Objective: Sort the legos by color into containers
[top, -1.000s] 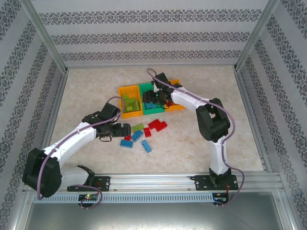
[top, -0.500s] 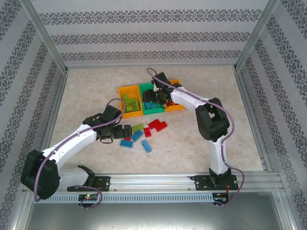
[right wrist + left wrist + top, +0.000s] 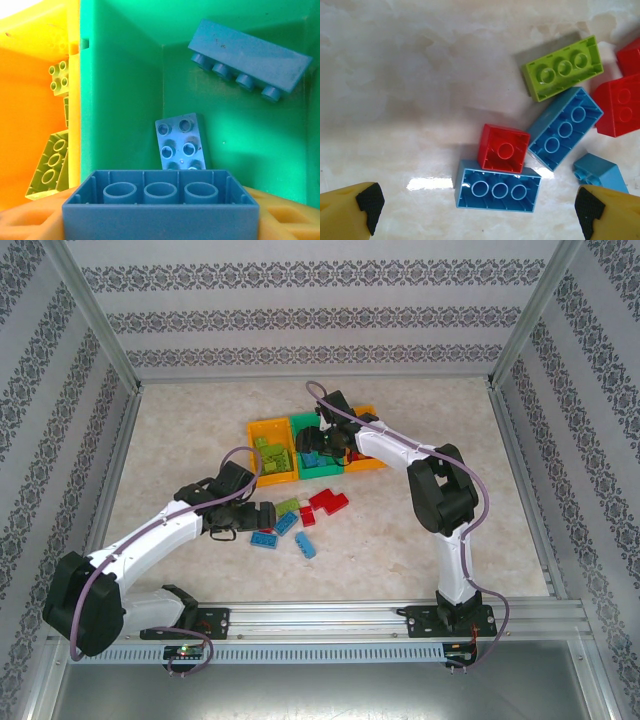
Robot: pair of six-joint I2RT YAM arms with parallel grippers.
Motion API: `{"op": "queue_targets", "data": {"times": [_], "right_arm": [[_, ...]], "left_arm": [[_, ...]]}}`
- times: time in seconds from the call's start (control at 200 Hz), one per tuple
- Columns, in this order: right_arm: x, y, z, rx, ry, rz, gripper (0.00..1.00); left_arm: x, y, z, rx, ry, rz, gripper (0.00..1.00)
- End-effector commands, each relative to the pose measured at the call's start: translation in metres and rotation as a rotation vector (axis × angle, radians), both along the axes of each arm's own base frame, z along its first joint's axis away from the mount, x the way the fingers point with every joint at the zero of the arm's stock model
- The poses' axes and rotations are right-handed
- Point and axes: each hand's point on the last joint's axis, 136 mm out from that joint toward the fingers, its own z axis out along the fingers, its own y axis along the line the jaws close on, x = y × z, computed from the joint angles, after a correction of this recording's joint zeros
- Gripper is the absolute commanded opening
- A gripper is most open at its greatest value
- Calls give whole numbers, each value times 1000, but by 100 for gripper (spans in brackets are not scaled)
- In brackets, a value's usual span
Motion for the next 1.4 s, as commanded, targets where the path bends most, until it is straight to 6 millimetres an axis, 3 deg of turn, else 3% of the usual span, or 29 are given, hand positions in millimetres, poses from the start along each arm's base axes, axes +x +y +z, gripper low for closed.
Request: {"op": "queue_targets", "data": {"times": [0.0, 0.699, 0.969, 1.234, 1.394], "right_arm": [[4, -1, -4, -9, 14, -20, 71], [11, -2, 20, 13, -21, -59, 88], [17, -14, 50, -2, -72, -124, 98], [21, -18, 84, 16, -125, -146, 98], [21, -17, 94, 25, -142, -137, 98]], "left_arm": [[-10, -1, -7, 14, 27, 1, 100], [-17, -6, -13, 27, 52, -10, 100], [-21, -7, -15, 29, 58, -12, 100], [-19, -8, -13, 25, 49, -11, 100], [-19, -8, -13, 25, 48, -11, 100]]}}
